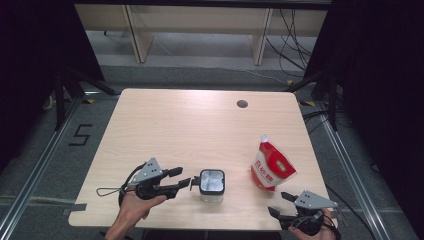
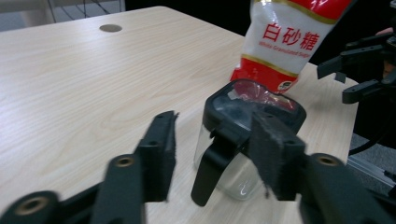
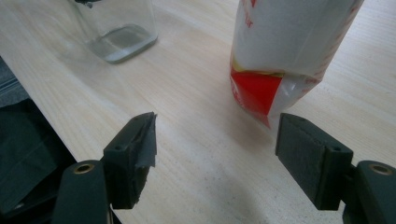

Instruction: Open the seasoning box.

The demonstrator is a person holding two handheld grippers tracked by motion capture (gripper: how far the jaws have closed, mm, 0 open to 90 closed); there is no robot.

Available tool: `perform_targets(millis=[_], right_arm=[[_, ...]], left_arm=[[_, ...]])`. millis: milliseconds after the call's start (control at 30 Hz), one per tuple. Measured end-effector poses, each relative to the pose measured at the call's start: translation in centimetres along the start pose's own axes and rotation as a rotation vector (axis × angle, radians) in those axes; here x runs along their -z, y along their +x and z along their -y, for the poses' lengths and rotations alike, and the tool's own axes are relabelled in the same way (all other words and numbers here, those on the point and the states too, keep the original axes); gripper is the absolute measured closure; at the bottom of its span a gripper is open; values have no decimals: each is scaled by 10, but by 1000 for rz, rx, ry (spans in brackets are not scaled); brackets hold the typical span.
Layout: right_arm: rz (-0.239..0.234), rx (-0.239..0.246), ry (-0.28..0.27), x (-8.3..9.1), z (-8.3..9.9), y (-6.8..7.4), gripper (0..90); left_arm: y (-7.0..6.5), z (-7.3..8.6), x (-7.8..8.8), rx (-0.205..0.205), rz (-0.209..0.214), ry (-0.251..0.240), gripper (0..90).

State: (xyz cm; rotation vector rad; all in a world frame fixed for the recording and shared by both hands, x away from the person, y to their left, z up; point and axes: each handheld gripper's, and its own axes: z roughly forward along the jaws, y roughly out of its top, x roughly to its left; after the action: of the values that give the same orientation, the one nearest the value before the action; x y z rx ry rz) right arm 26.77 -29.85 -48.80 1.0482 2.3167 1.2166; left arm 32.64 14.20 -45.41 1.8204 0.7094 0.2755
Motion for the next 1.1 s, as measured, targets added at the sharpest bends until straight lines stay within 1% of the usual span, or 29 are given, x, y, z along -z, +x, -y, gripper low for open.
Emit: perform_targets(millis=[33, 67, 100, 133, 167, 200, 233, 267, 300, 333, 400, 433, 467, 500, 533, 567, 633, 667, 733, 767, 800, 833, 867, 900, 933, 967, 1000, 1033, 1100], right_arm=[[3, -3, 0, 0, 0, 0, 302], [6, 4, -12, -1, 0, 0, 303], [4, -3, 3, 0, -1, 1, 302], [6, 3, -7, -1, -2, 2, 302], [-1, 1, -14, -2, -2, 3, 302], [18, 16, -19, -1, -3, 4, 302], [2, -8, -6, -2, -3, 6, 302], [1, 6, -8, -2, -4, 8, 302], [-11, 13, -11, -4, -4, 8, 302], [2, 31, -14, -4, -5, 8, 302], [3, 20, -17, -4, -5, 11, 303], [3, 20, -17, -4, -5, 11, 303], [-17, 27, -7, -5, -6, 12, 310], [-13, 18, -11, -5, -6, 13, 313], [-13, 18, -11, -5, -6, 13, 313], [-6, 32, -15, -5, -6, 13, 313], [-14, 25, -11, -5, -7, 14, 314], [-9, 33, -15, -6, -7, 14, 316], [-13, 33, -14, -7, -7, 15, 318], [-27, 24, -16, -7, -7, 16, 321], [-26, -1, -1, -6, -7, 19, 323], [-30, 36, -12, -8, -8, 17, 326], [-15, 44, -25, -8, -8, 17, 332], [-30, 36, -16, -8, -8, 18, 341], [-34, 40, -26, -8, -9, 19, 356], [-28, 49, -41, -8, -10, 20, 370], [-28, 49, -41, -8, -10, 20, 370], [-51, 56, -60, -9, -14, 23, 425], [-53, 60, -69, -10, -15, 25, 448]], left_arm=[[-2, -1, -1, -25, 2, 14, 560], [-2, -2, -3, -48, 10, 10, 603], [-4, -2, -3, -63, 10, 13, 637], [-5, -3, -4, -65, 0, 18, 679], [-6, -4, -5, -76, 5, 18, 710], [-7, -4, -6, -80, 8, 10, 748], [-8, -5, -7, -85, 8, 8, 769], [-9, -6, -8, -85, 10, 4, 801], [-10, -7, -9, -99, 18, 3, 823], [-11, -7, -10, -97, 16, 5, 844], [-13, -7, -13, -103, 16, 10, 879], [-13, -7, -13, -103, 16, 10, 889], [-14, -6, -17, -102, 11, 22, 890], [-14, -6, -17, -102, 11, 22, 891], [-13, -5, -18, -104, 13, 34, 891], [-14, -4, -20, -90, 12, 35, 891], [-13, -4, -22, -104, 15, 39, 892], [-13, -2, -24, -97, 14, 43, 892], [-12, -1, -26, -99, 10, 49, 892], [-12, 0, -26, -92, 5, 49, 892], [-11, 0, -26, -82, 11, 45, 892], [-12, 0, -26, -83, 9, 43, 892], [-12, 0, -25, -82, 3, 46, 892], [-12, 1, -26, -82, 11, 39, 892], [-11, 1, -25, -92, 14, 42, 893], [-11, 2, -25, -70, 10, 36, 893], [-11, 2, -25, -70, 10, 36, 893], [-11, 2, -25, -69, 8, 32, 893], [-11, 3, -25, -61, 9, 30, 893]])
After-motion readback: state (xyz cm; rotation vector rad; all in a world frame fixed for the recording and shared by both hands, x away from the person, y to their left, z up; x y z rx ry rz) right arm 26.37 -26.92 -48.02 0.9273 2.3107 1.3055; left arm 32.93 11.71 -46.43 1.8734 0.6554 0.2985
